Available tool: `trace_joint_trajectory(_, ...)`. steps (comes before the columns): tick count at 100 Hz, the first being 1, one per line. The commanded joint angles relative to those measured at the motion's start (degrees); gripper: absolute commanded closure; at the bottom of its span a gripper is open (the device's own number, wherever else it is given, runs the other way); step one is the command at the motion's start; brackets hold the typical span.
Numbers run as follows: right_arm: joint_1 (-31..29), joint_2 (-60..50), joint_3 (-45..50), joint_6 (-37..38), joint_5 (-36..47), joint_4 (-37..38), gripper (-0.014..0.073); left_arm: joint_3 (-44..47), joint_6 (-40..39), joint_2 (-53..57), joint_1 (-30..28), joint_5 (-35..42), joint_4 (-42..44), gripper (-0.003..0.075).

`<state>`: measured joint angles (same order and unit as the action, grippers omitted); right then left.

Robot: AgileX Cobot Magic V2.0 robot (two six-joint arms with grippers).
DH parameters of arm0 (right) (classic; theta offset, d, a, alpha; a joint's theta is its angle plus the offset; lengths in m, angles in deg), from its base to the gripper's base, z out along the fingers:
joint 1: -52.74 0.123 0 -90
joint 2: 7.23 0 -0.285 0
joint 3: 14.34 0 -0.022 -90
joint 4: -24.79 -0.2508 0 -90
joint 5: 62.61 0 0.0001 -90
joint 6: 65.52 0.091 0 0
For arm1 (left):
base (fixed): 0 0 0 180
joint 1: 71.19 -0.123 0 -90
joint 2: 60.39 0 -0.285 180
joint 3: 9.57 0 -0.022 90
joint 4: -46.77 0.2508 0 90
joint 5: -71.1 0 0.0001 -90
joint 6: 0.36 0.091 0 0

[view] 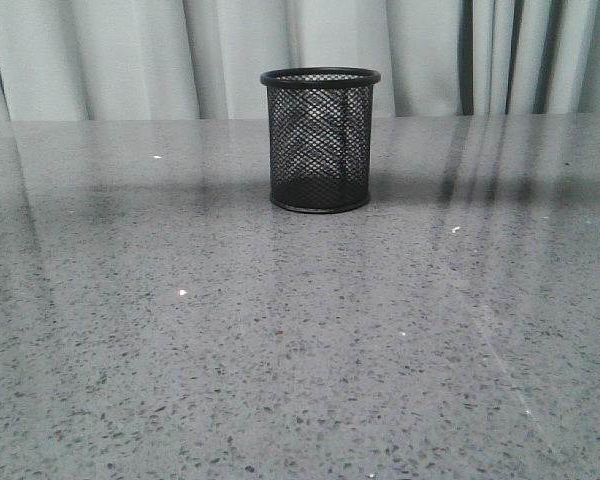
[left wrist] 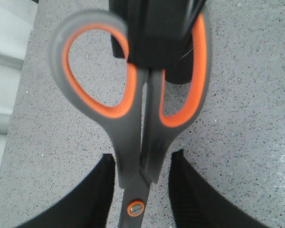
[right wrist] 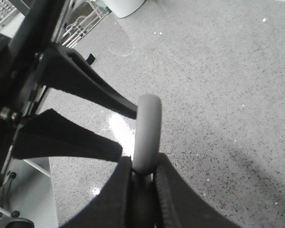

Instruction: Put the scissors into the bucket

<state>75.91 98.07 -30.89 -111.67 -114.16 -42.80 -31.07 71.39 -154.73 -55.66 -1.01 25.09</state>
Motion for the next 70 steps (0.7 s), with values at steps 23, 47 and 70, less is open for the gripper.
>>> trace_joint_trajectory(23,-1.0,-3.0,-2.0,-0.7,1.5,-3.3,0.0638,-2.9,-3.7,2.8,0.1,-0.8,-3.4,0.0249)
trace_joint_trajectory(47,-5.9,-6.9,-2.0,-0.7,0.9,1.5,0.0638,-3.6,-7.1,7.2,-3.6,0.4,-3.0,0.0249)
trace_joint_trajectory(70,-9.5,-13.8,-2.0,8.4,0.5,17.8,0.0638,-3.6,-13.0,11.0,-8.4,1.1,-3.3,0.0307)
